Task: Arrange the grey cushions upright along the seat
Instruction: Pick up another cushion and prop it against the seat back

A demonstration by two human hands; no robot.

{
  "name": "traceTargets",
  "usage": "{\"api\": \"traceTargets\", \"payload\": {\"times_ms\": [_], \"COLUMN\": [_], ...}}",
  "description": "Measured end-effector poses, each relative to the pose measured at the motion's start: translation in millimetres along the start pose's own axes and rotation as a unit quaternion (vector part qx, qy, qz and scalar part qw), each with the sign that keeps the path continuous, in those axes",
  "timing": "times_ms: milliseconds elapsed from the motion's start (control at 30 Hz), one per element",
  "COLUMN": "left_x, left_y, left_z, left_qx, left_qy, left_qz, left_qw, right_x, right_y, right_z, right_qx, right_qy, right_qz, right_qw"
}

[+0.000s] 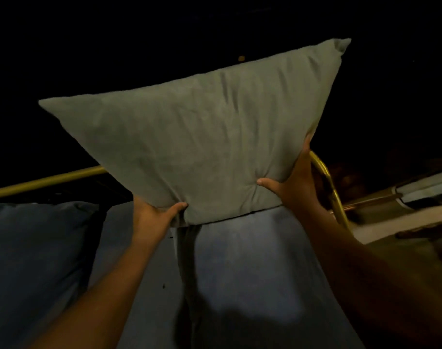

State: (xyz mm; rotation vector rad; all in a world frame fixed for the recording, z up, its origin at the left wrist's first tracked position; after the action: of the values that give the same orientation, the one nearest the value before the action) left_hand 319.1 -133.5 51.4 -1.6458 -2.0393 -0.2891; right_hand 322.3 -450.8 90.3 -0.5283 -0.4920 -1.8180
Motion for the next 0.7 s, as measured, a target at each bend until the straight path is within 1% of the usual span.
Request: {"api": "traceTargets", "payload": {"times_ms": [100, 167, 300, 367, 400, 467, 500, 567, 633, 700], "left_x": [-24.6, -37.3, -45.6, -37.5, -30.0, -12.0, -3.1, 8.7, 5.9, -1.2], "left_y": [0.5, -3.2, -2.5, 1.6, 3.0, 2.7, 3.1, 6.5, 15.1, 25.9], "left_z": [18.0, 23.9, 22.8, 21.7, 17.7, -1.9, -18.4, -58.9, -88.6, -99.7], "left_qx": [0.037, 0.043, 0.047, 0.048, 0.042, 0.008, -0.025, -0.095, -0.147, -0.173], "left_qy": [0.001, 0.001, -0.009, 0.004, 0.011, 0.006, 0.008, 0.049, 0.140, 0.261], "left_qz": [0.059, 0.080, 0.101, 0.081, 0.054, -0.019, -0.055, -0.095, -0.084, -0.048], "left_qw": [0.998, 0.996, 0.994, 0.996, 0.998, 1.000, 0.998, 0.990, 0.976, 0.948], "right_x": [-6.4, -10.1, -14.8, -15.5, -13.6, -8.4, -7.3, -10.0, -16.4, -21.1], "right_y": [-1.4, -8.5, -15.7, -15.3, -13.8, -11.5, -9.5, -1.9, 11.7, 25.6], "right_z": [-33.9, -51.7, -56.6, -47.3, -37.8, -10.6, 4.8, 33.5, 57.2, 70.6], "right_qx": [-0.044, -0.072, -0.117, -0.143, -0.130, -0.040, 0.025, 0.135, 0.181, 0.179], "right_qy": [-0.008, -0.003, -0.006, -0.019, -0.021, -0.041, -0.080, -0.183, -0.244, -0.271], "right_qz": [0.016, 0.024, 0.040, 0.032, 0.012, -0.025, -0.033, -0.039, -0.025, -0.015], "right_qw": [0.999, 0.997, 0.992, 0.989, 0.991, 0.998, 0.996, 0.973, 0.952, 0.946]}}
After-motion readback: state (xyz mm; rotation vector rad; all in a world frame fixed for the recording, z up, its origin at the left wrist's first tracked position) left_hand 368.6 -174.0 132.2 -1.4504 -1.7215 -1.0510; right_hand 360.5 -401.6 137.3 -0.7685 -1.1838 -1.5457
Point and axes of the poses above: each hand's wrist, its own y-axis towards the middle knuckle, its own x-axis out of the back of the hand, z = x × y, the point moved 4 cm from there along y, towards the middle knuckle, and after that the axes turned 4 degrees about x, right-handed, at the moved point
